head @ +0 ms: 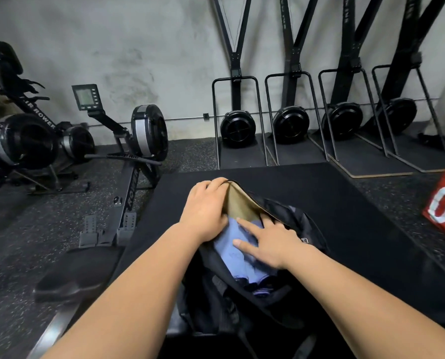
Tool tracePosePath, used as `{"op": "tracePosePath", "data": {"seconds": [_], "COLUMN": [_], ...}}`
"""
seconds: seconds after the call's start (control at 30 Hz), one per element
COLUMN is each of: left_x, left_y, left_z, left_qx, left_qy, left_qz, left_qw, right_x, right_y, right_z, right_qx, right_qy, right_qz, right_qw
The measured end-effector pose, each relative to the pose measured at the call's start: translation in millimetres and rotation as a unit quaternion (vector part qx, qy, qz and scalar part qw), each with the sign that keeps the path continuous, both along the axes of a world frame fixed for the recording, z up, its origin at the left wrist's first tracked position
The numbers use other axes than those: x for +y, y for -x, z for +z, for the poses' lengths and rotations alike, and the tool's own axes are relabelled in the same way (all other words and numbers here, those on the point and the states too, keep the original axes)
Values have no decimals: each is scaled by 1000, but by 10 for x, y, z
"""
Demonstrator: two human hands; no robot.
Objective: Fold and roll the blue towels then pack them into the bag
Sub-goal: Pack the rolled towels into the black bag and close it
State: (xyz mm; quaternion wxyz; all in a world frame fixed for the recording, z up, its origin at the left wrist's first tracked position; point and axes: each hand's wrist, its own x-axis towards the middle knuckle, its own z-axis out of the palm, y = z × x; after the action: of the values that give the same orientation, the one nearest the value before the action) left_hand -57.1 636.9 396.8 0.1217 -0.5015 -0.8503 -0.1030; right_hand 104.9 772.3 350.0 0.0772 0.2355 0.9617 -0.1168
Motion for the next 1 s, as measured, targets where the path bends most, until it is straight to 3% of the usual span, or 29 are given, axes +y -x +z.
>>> {"op": "tracePosePath", "data": {"seconds": [0.1, 0.23, 0.4, 0.5, 0.63, 0.77, 1.0], "left_x": [-49, -127, -132, 25, 253, 414, 499], "left_y": [32, -99, -406, -558, -703, -865, -989], "left_z": [-57, -157, -101, -266, -549, -620, -757], "left_qx": [-3, 60, 148, 82, 33, 14, 58], "left_qy": [3, 3, -47, 45, 173, 205, 253], "left_qz": [2, -44, -212, -268, -250, -249, -237], "left_qw": [1000, 997, 965, 959, 952, 946, 936], "right_x": [97, 109, 189, 280, 354, 472, 489], "right_y": [-187, -347, -703, -916, -1201, -1455, -1619], "right_z": [-73, -23, 223, 344, 408, 351, 242], "right_qx": [-32, -19, -8, 10, 48, 133, 284], "right_qy": [0, -44, -167, -191, -192, -162, -139], "right_qz": [-10, 23, 116, 149, 182, 248, 294], "right_qw": [999, 999, 979, 970, 963, 946, 902]}}
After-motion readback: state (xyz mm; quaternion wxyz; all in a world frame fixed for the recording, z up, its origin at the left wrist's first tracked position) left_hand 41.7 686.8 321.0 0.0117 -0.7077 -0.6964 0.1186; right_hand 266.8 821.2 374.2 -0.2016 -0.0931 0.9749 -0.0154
